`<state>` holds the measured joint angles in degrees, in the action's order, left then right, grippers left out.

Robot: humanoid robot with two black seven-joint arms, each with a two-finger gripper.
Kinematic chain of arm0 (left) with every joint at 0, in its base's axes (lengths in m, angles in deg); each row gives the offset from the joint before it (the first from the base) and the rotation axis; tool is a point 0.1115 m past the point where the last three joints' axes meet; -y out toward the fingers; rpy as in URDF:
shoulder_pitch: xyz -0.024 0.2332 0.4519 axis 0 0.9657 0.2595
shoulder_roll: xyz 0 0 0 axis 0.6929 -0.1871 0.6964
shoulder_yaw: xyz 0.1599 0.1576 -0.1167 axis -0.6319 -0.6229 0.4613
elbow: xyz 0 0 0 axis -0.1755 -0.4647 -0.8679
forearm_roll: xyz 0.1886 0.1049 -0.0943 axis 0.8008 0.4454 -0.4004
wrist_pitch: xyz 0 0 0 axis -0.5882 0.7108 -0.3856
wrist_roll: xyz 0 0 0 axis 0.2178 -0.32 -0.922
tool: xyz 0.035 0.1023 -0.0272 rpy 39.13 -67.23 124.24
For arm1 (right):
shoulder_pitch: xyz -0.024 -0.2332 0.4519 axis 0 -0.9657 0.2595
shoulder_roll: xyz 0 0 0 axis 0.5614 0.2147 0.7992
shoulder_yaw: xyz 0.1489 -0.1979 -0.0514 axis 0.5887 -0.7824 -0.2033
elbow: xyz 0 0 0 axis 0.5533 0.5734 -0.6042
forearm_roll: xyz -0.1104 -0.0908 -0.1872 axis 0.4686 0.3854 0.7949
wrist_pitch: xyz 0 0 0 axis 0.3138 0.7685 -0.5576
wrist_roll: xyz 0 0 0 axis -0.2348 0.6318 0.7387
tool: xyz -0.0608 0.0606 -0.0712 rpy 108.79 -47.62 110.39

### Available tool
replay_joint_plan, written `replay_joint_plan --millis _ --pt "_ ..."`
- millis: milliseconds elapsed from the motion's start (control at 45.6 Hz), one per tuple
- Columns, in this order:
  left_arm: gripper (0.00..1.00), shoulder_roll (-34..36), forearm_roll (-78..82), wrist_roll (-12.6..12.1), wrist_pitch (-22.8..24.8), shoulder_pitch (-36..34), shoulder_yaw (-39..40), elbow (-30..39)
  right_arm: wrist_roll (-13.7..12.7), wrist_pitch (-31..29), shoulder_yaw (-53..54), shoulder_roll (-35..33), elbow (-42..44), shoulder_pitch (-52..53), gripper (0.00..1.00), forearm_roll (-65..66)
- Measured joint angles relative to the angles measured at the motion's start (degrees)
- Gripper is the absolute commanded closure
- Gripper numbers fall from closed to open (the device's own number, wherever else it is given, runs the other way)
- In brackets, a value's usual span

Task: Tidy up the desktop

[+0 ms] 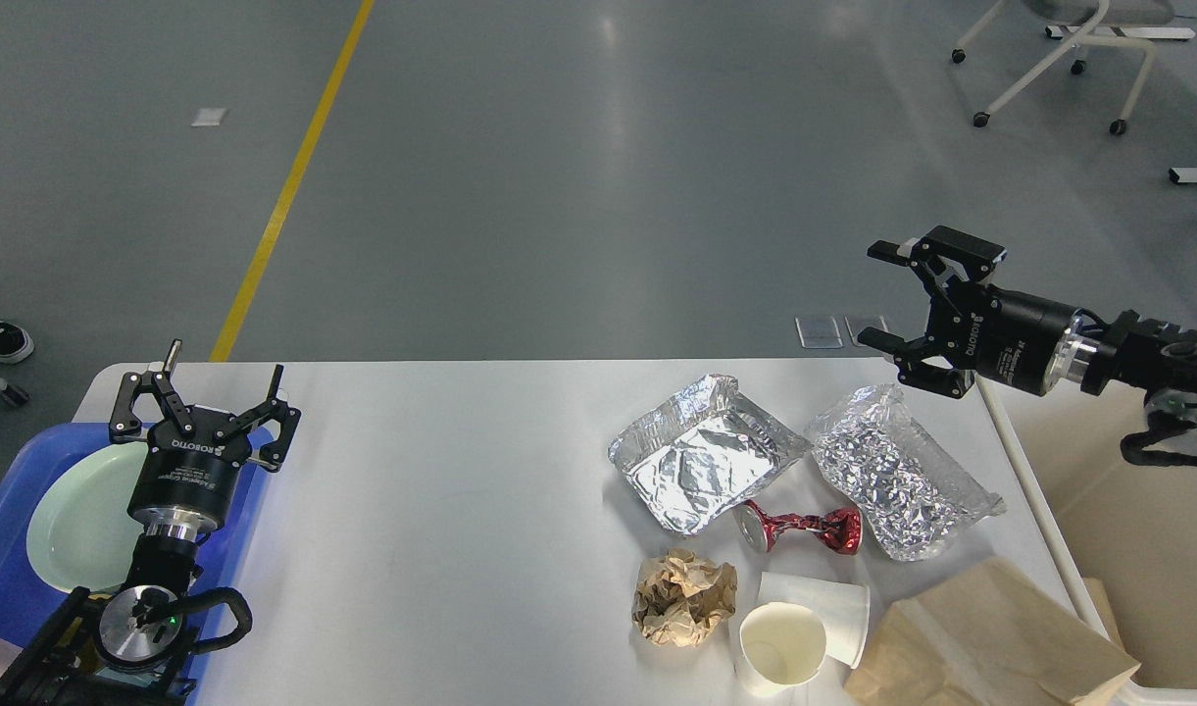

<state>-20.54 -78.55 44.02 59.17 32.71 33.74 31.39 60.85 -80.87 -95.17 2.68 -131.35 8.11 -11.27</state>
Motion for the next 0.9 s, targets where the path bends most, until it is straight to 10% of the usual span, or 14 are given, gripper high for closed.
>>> replay_joint_plan --millis 438,745,898 --pt "0.04 0.00 0.00 -0.01 0.00 -0.02 0.00 0.03 -3.97 -4.79 -53.67 16.64 -4.81 39.19 0.00 -1.19" --pt "0.04 0.00 0.00 -0.03 0.00 -0.02 0.00 0.04 -27.38 -5.63 -62.29 24.74 -25.17 62.07 0.00 -1.54" --pt "0.04 0.00 0.00 -0.03 0.00 -0.02 0.00 0.04 -32.62 -5.51 -63.19 25.25 -35.66 72.00 0.00 -3.72"
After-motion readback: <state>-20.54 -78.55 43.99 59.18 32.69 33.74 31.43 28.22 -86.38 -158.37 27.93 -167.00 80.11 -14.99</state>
